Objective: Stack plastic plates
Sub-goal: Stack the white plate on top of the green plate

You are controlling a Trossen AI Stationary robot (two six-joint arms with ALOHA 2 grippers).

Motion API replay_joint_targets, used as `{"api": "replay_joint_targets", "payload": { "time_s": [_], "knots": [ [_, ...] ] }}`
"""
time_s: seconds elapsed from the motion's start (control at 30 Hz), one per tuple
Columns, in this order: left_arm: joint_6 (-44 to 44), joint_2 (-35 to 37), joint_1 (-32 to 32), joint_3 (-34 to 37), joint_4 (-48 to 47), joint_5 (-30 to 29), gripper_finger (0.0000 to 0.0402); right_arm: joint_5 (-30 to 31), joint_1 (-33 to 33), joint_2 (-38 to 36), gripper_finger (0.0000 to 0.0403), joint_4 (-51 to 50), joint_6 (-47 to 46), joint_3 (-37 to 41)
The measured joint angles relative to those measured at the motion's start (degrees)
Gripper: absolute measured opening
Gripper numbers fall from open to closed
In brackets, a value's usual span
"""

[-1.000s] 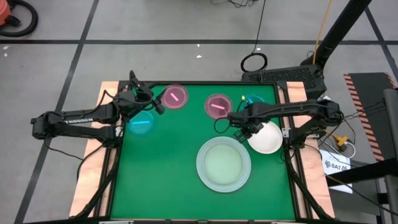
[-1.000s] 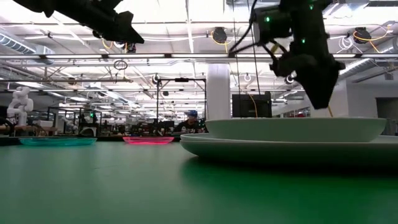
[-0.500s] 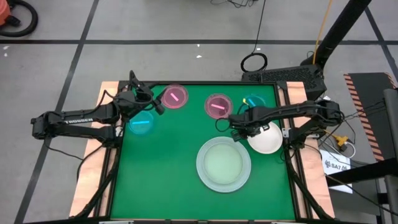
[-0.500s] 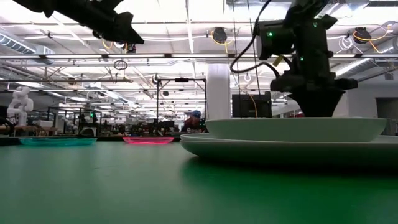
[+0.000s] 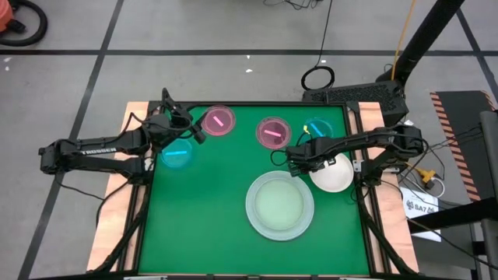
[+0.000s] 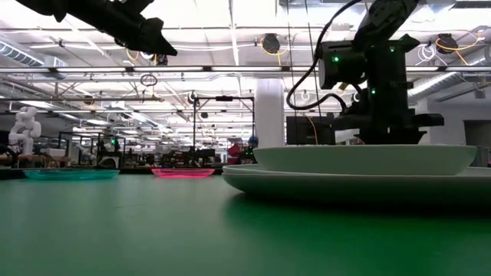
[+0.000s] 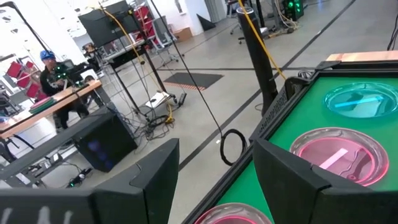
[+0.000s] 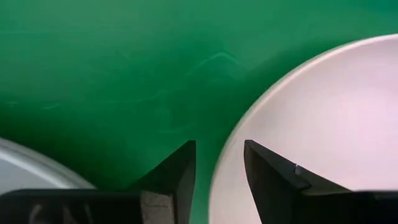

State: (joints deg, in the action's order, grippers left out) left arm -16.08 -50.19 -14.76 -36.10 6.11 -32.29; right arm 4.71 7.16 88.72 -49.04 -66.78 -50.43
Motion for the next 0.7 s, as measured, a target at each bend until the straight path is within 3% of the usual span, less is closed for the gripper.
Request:
{"api": "replay_joint_targets", "payload": {
  "time_s": [0.13,0.4,0.7],
  "knots": [
    [-0.03,0.0,0.0,0.0,0.07,0.01,0.0212,0.04,0.0,0.03,0.0102,1.21,0.02,0.0],
    [-0.31,0.0,0.0,0.0,0.07,0.0,0.0212,0.02,0.0,0.05,0.0014,1.86,0.3,0.0],
    [-0.28,0.0,0.0,0.0,0.04,0.0,0.0212,-1.49,-0.02,0.03,0.0008,2.39,0.15,-0.02]
  ]
}}
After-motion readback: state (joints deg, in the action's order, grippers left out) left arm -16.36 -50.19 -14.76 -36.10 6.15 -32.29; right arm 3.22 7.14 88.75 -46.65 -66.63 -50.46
